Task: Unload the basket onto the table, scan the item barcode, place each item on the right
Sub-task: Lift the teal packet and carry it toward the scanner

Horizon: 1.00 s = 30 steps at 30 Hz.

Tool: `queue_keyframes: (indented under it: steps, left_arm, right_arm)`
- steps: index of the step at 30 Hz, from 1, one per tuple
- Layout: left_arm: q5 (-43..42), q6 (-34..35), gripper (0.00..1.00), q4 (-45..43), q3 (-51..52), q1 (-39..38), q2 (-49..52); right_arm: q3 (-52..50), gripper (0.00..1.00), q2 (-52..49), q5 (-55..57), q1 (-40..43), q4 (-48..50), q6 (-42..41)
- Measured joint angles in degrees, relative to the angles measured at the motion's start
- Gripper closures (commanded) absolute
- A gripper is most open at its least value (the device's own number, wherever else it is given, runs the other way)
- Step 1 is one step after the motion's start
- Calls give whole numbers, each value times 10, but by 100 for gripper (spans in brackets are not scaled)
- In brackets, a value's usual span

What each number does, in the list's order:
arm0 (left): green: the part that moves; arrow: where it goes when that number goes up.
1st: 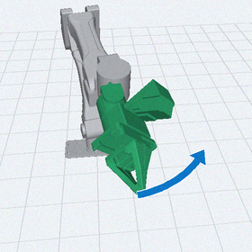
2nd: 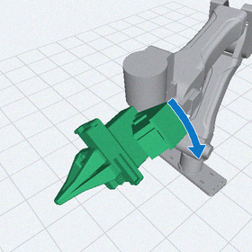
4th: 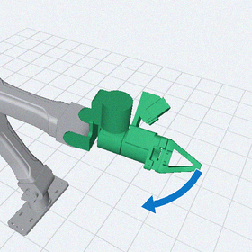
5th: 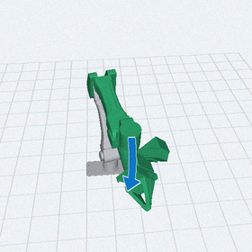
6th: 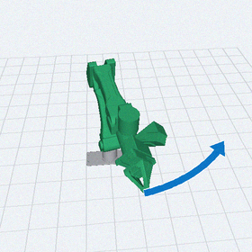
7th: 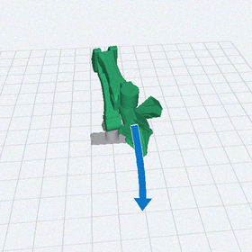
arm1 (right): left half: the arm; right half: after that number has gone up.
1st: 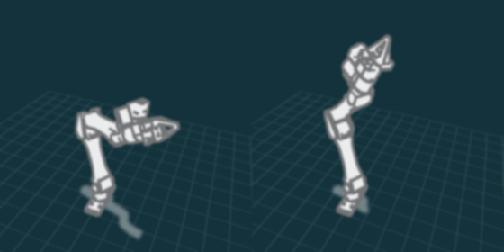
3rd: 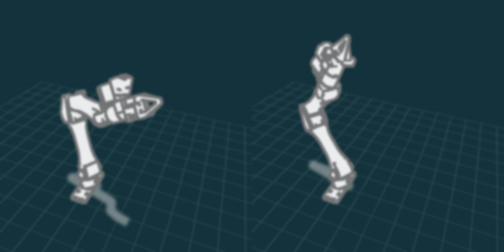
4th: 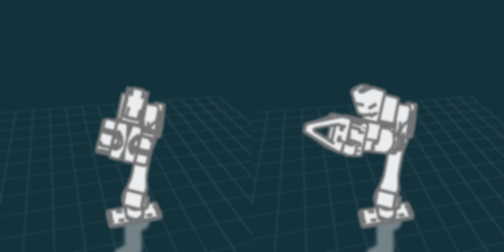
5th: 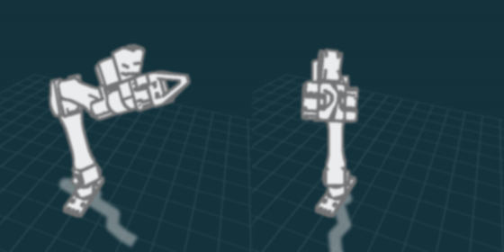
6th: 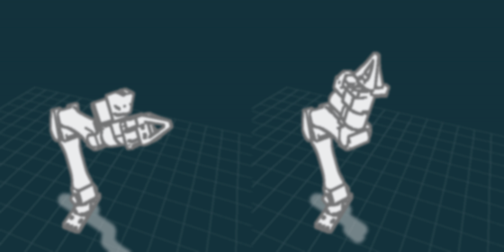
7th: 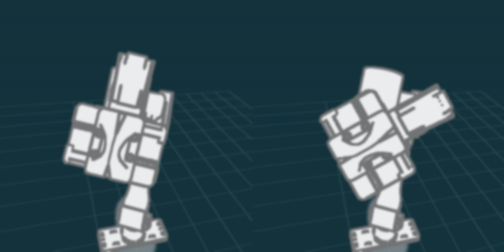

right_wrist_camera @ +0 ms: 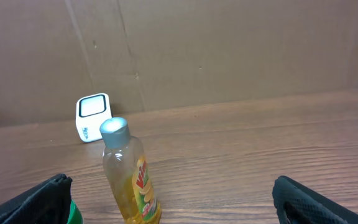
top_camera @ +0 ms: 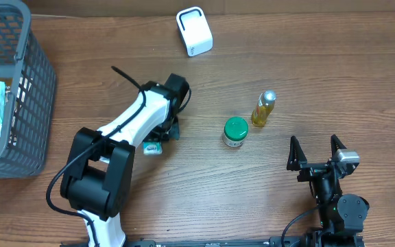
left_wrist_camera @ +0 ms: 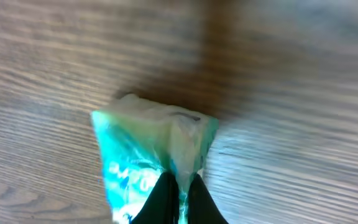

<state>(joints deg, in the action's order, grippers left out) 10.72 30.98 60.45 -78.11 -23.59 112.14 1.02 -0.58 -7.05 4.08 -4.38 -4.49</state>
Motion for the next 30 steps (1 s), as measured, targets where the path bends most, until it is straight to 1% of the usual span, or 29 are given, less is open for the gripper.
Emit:
queue_keyframes:
  steps: [3, 4, 6, 11, 12, 14, 17, 22, 26, 30]
  left_arm:
    - [-35, -23, 96, -9, -53, 1, 0]
    - [-59, -39, 96, -22, -72, 2, 0]
    - [-123, -70, 96, -46, -97, 7, 0]
    - [-301, -112, 96, -101, -101, 38, 0]
    - [-351, -121, 95, -119, -101, 50, 0]
    - [-397, -129, 95, -134, -100, 62, 0]
    - [-490, -141, 96, -175, -100, 81, 0]
    - [-580, -148, 95, -205, -99, 87, 10]
    - [-648, -149, 96, -254, -97, 86, 55]
    - [-726, -126, 96, -338, -94, 86, 122]
  right_arm:
    - [0, 0, 0, 0, 0, 0, 0]
    - [0, 0, 0, 0, 0, 0, 0]
    - [0, 0, 0, 0, 0, 0, 0]
    - [0, 0, 0, 0, 0, 0, 0]
    - [0, 0, 0, 0, 0, 0, 0]
    - [0, 0, 0, 0, 0, 0, 0]
    - [0, 0, 0, 0, 0, 0, 0]
    - [0, 0, 0, 0, 0, 0, 0]
    - [0, 0, 0, 0, 0, 0, 0]
    - [0, 0, 0, 0, 0, 0, 0]
